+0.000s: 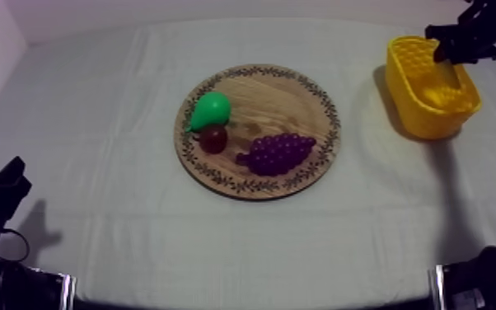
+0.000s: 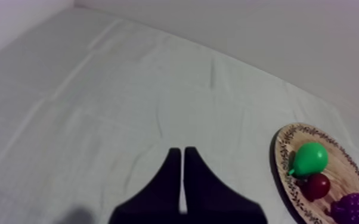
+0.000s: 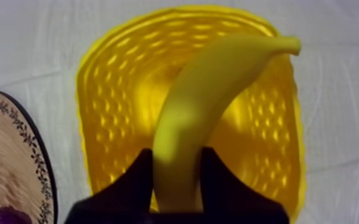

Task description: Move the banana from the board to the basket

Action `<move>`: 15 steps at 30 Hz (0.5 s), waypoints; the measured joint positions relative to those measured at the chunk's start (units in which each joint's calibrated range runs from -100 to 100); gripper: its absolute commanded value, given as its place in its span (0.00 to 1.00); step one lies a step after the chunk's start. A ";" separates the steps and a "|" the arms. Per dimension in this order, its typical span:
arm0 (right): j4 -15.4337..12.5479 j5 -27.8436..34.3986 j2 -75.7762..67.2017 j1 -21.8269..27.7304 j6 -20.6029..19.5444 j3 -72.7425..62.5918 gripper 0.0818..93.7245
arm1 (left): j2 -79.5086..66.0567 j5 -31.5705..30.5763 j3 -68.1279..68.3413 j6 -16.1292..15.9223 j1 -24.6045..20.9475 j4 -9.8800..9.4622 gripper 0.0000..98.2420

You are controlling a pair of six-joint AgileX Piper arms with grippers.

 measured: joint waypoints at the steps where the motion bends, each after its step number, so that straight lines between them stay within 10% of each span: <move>1: 0.04 -0.50 0.54 0.10 -0.07 0.36 0.17 | 0.00 0.00 0.00 0.00 0.00 0.00 0.00; 15: 0.71 -3.53 4.16 -0.27 -1.12 1.88 0.28 | 0.00 0.00 0.00 0.00 0.00 0.00 0.00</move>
